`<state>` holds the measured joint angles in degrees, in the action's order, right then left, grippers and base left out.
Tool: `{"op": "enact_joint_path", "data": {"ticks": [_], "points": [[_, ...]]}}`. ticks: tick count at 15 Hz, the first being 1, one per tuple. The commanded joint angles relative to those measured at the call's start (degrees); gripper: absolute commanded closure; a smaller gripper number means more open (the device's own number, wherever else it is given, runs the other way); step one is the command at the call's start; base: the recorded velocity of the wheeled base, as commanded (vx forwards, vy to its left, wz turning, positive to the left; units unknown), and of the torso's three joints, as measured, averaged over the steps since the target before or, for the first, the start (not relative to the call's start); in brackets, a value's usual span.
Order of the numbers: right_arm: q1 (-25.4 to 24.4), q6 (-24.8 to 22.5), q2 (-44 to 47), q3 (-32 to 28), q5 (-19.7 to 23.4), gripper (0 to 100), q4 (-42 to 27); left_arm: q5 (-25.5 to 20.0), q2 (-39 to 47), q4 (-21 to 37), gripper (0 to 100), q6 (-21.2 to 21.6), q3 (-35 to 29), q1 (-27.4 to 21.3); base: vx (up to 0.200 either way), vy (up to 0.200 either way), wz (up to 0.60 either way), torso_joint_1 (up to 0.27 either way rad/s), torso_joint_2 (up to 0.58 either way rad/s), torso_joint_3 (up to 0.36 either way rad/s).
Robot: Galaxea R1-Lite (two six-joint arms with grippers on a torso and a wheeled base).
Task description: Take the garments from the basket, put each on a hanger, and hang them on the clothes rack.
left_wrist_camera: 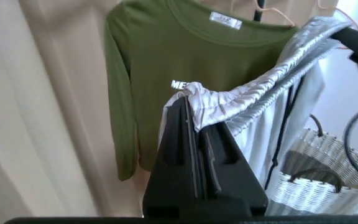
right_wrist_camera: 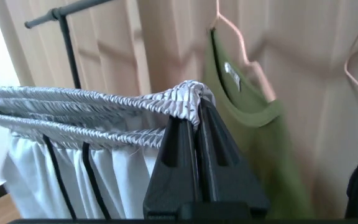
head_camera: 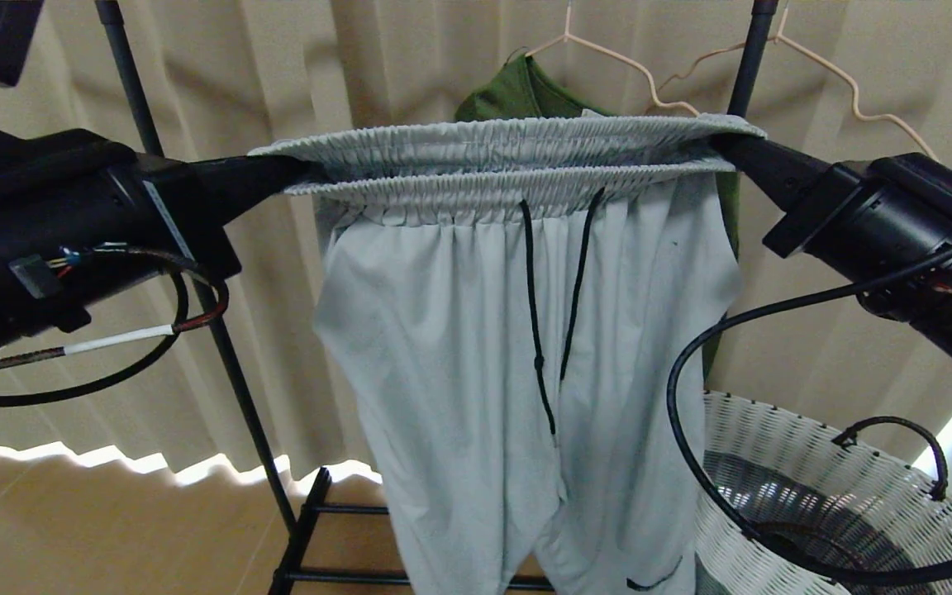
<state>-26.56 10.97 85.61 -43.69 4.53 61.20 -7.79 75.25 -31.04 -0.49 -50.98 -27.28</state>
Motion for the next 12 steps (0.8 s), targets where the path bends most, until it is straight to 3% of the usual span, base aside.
{"op": "enact_joint_path", "data": {"ticks": [1, 6, 8, 12], "points": [[0.0, 0.0, -0.2, 0.0, 0.0, 100, 0.1, 0.0, 1.7, -0.3, 100, 0.0, 0.1, 0.0, 0.000, 0.000, 0.00, 0.000, 0.00, 0.000], [0.0, -0.1, -2.9, 3.9, 0.6, 100, -0.7, 0.0, 5.6, -1.4, 100, -0.1, 0.3, -0.8, 0.000, 0.000, 0.00, 0.000, 0.00, 0.000], [0.1, 0.0, -6.9, 5.7, 4.7, 100, -2.5, 2.3, 10.8, -5.3, 100, -1.0, -1.0, -1.0, 0.000, 0.000, 0.00, 0.000, 0.00, 0.000], [0.0, 0.2, -13.8, 9.2, 15.1, 100, -7.1, 4.4, 15.4, -5.6, 100, -1.3, -4.7, -1.0, 0.000, 0.000, 0.00, 0.000, 0.00, 0.000]]}}
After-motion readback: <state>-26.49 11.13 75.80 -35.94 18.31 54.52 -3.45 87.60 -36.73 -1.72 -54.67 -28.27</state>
